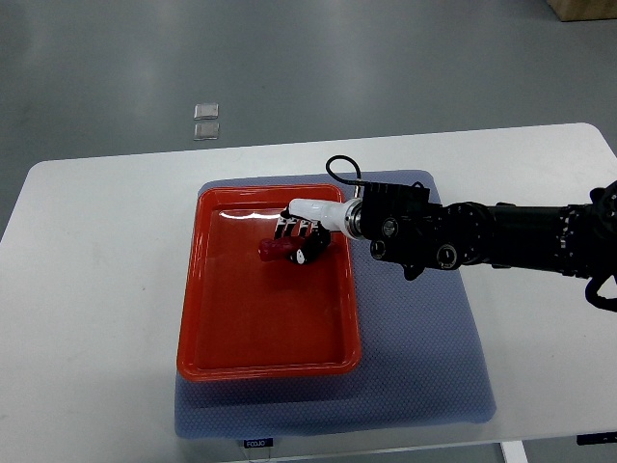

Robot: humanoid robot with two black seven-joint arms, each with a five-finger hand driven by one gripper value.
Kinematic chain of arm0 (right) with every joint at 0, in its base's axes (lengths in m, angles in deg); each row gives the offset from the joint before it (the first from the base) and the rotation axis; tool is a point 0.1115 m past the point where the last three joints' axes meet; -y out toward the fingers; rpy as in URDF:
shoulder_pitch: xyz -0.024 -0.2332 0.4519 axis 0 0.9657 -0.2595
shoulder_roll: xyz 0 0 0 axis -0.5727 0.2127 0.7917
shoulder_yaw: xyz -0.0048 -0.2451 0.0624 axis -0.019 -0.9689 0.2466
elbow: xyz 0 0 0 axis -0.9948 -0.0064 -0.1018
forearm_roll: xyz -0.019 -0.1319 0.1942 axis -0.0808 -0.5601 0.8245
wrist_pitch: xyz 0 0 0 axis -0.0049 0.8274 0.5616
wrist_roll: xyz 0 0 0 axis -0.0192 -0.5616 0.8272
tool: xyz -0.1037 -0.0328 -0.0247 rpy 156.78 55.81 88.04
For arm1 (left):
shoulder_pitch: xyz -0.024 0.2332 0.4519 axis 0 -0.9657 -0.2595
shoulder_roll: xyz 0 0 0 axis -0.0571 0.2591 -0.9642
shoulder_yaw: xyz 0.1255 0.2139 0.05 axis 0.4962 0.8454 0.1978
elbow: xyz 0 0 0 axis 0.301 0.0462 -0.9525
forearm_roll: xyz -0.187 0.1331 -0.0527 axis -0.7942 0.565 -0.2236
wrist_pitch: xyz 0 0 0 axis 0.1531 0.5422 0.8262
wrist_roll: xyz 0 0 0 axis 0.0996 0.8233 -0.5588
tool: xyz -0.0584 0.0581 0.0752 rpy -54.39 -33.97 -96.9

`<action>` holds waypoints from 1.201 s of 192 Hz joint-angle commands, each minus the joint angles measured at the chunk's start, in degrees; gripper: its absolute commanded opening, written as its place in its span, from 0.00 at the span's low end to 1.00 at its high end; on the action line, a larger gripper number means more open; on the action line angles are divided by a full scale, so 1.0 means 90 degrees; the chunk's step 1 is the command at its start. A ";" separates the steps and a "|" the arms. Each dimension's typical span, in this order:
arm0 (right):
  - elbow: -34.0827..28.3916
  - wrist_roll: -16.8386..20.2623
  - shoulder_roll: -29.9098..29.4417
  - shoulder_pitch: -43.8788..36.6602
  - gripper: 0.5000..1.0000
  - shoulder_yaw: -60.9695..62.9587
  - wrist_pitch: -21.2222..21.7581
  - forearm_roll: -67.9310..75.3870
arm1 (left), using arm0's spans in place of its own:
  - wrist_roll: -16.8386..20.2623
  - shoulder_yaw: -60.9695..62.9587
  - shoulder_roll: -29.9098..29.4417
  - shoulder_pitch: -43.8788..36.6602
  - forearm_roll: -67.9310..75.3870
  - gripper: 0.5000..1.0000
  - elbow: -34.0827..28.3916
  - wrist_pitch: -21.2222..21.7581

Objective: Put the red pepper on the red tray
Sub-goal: 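Open the right hand, release the pepper, and raise the hand away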

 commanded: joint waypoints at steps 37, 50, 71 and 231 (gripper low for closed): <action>0.0000 -0.0001 0.0000 -0.0042 0.51 0.0520 0.0012 0.0011 | -0.0001 0.0005 0.0000 0.0001 0.0000 1.00 0.0000 0.0000; 0.0009 -0.0001 0.0000 -0.0042 0.53 0.0676 0.0003 0.0011 | -0.0001 0.0005 0.0000 0.0001 0.0000 1.00 0.0010 0.0000; 0.0000 -0.0011 0.0000 -0.0032 0.54 0.1135 0.0003 0.0011 | -0.0001 -0.0005 0.0000 0.0001 0.0000 1.00 0.0010 0.0000; -0.0020 -0.1202 0.0078 0.3591 0.70 0.8967 0.0022 0.1289 | -0.0001 0.0005 0.0000 -0.0009 0.0000 1.00 0.0020 0.0000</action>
